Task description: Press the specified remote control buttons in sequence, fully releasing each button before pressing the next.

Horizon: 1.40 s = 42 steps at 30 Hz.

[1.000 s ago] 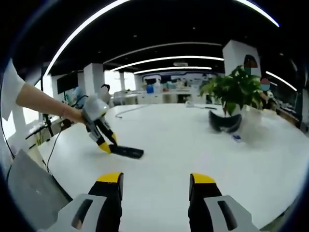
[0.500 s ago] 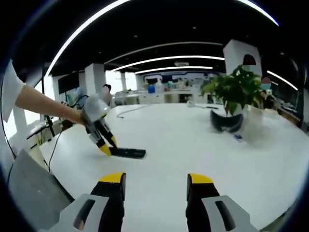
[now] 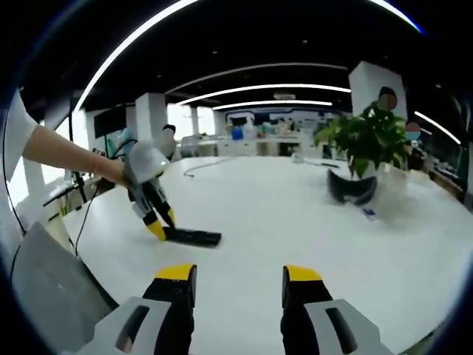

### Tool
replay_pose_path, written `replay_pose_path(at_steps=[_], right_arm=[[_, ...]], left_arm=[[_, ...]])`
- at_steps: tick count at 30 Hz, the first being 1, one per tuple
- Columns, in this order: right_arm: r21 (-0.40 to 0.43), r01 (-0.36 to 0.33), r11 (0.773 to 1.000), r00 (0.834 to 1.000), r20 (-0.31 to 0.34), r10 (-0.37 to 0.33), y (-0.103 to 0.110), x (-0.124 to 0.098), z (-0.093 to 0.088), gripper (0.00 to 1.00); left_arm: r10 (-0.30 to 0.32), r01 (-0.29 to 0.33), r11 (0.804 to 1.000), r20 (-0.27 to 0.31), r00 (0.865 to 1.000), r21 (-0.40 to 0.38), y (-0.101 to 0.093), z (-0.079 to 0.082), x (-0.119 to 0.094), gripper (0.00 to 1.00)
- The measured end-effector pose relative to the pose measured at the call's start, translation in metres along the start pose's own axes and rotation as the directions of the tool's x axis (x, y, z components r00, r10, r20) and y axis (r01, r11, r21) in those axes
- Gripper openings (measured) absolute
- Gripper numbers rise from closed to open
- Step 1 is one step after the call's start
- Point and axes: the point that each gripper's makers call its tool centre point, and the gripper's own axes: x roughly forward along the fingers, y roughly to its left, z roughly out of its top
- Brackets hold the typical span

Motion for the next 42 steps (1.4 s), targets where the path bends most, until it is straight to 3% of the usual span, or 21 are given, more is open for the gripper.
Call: replay_pose_path(at_steps=[2, 6, 13, 16, 18, 22, 26, 34, 42], right_arm=[[0.007, -0.001, 1.000, 1.000, 0.007, 0.001, -0.001, 0.000, 0.001, 0.44], [0.001, -0.006, 1.000, 1.000, 0.004, 0.006, 0.000, 0.000, 0.001, 0.44], [0.013, 0.004, 1.000, 1.000, 0.015, -0.004, -0.002, -0.001, 0.001, 0.43], [0.012, 0.003, 1.000, 1.000, 0.012, -0.003, -0.002, -0.001, 0.001, 0.43], [0.005, 0.003, 1.000, 1.000, 0.010, -0.003, -0.001, -0.001, 0.001, 0.43], [0.005, 0.003, 1.000, 1.000, 0.013, -0.003, -0.002, -0.001, 0.001, 0.44], [0.014, 0.011, 1.000, 1.000, 0.019, -0.011, -0.003, -0.002, 0.002, 0.44], [0.020, 0.007, 1.000, 1.000, 0.018, -0.007, -0.003, -0.001, 0.002, 0.43], [0.023, -0.005, 1.000, 1.000, 0.009, 0.005, -0.001, 0.000, 0.000, 0.42]], left_arm=[[-0.020, 0.019, 1.000, -0.006, 1.000, -0.013, -0.006, -0.001, 0.000, 0.23], [-0.034, 0.035, 0.998, -0.035, 0.999, 0.054, -0.020, -0.005, 0.000, 0.22], [-0.002, 0.007, 0.988, -0.030, 1.000, 0.155, -0.035, -0.012, 0.001, 0.23], [0.038, -0.037, 0.968, 0.001, 0.999, 0.250, -0.036, -0.011, 0.001, 0.24], [0.049, -0.057, 0.944, 0.033, 0.998, 0.325, -0.036, -0.009, 0.001, 0.24], [0.069, -0.089, 0.930, 0.070, 0.995, 0.356, -0.038, -0.010, -0.001, 0.24], [0.078, -0.108, 0.936, 0.103, 0.992, 0.336, -0.037, -0.011, -0.002, 0.24], [0.059, -0.105, 0.966, 0.193, 0.980, 0.237, -0.035, -0.012, -0.003, 0.23], [0.016, -0.062, 0.970, 0.191, 0.981, 0.237, -0.044, -0.014, -0.003, 0.23]])
